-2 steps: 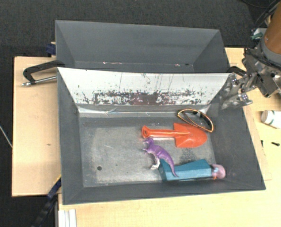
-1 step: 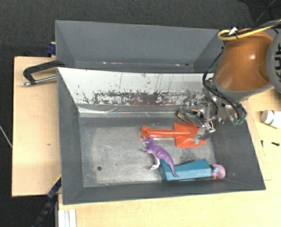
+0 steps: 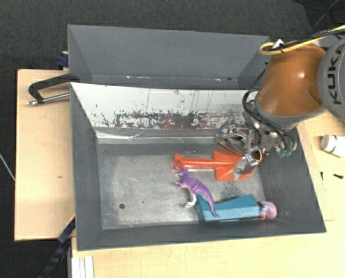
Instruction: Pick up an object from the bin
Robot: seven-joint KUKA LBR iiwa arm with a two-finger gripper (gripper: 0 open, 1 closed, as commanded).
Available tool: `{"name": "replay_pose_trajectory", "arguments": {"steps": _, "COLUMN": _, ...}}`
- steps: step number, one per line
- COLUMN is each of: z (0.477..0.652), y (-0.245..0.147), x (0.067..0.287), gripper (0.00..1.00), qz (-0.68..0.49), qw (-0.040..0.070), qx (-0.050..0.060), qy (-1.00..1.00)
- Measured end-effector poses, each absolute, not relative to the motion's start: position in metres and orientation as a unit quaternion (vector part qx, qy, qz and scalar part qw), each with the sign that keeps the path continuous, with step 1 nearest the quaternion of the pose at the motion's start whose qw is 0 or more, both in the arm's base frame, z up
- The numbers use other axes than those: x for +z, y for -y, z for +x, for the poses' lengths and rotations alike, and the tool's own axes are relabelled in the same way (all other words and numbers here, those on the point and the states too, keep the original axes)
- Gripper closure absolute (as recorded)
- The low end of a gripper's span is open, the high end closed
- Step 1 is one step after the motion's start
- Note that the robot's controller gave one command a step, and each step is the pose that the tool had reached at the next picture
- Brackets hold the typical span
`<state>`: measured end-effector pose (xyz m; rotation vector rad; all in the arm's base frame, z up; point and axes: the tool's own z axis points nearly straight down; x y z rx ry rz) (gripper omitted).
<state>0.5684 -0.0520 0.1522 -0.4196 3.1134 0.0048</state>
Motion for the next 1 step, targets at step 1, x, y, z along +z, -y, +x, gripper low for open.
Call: {"name": "replay_pose_trajectory", "arguments": {"steps": 1, "z": 0.5737, "y": 0.0515, "x": 0.1357, "gripper": 0.00, "qz": -0.180, "qw": 0.005, "qx": -0.001, "qy": -0.984}}
